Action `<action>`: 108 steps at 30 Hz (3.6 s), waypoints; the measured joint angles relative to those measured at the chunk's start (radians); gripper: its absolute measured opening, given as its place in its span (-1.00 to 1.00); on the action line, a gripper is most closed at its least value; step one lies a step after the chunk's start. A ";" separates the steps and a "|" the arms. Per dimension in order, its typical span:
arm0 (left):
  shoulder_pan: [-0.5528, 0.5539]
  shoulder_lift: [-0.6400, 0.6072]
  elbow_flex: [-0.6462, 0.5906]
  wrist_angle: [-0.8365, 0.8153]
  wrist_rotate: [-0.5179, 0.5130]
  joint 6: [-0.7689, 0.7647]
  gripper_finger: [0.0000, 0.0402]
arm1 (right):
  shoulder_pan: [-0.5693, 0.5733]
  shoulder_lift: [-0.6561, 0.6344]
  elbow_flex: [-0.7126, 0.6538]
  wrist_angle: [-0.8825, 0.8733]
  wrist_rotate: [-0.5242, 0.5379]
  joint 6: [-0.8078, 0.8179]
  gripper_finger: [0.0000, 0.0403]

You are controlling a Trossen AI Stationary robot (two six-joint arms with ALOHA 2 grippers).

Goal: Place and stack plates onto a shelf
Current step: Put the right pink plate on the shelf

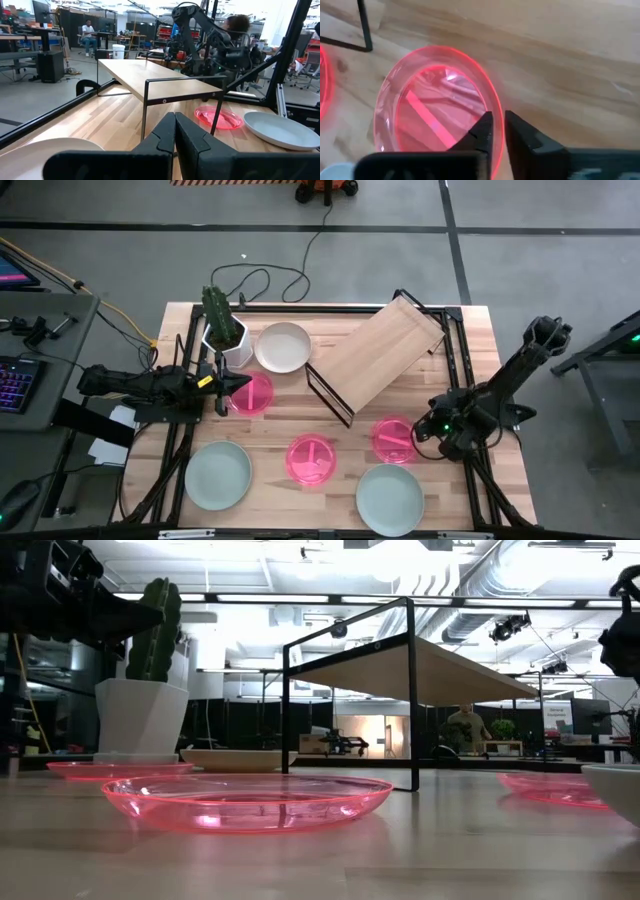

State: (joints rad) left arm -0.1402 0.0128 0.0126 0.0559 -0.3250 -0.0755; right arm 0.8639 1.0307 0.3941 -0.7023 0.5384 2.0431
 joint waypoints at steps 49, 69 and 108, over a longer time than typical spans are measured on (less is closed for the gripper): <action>0.000 0.000 0.000 0.000 0.000 0.000 -1.00 | -0.066 0.146 -0.017 0.221 0.236 -0.004 -1.00; 0.000 0.000 0.000 0.000 0.000 0.000 -1.00 | -0.069 -0.371 -0.017 0.393 -0.019 -0.539 -1.00; 0.000 0.000 0.000 0.000 0.000 0.000 -1.00 | -0.939 -0.324 -0.015 0.613 0.728 -1.069 -1.00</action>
State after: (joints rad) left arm -0.1402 0.0128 0.0124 0.0559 -0.3252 -0.0753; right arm -0.0749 0.7063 0.3786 -0.0891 1.2668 0.9745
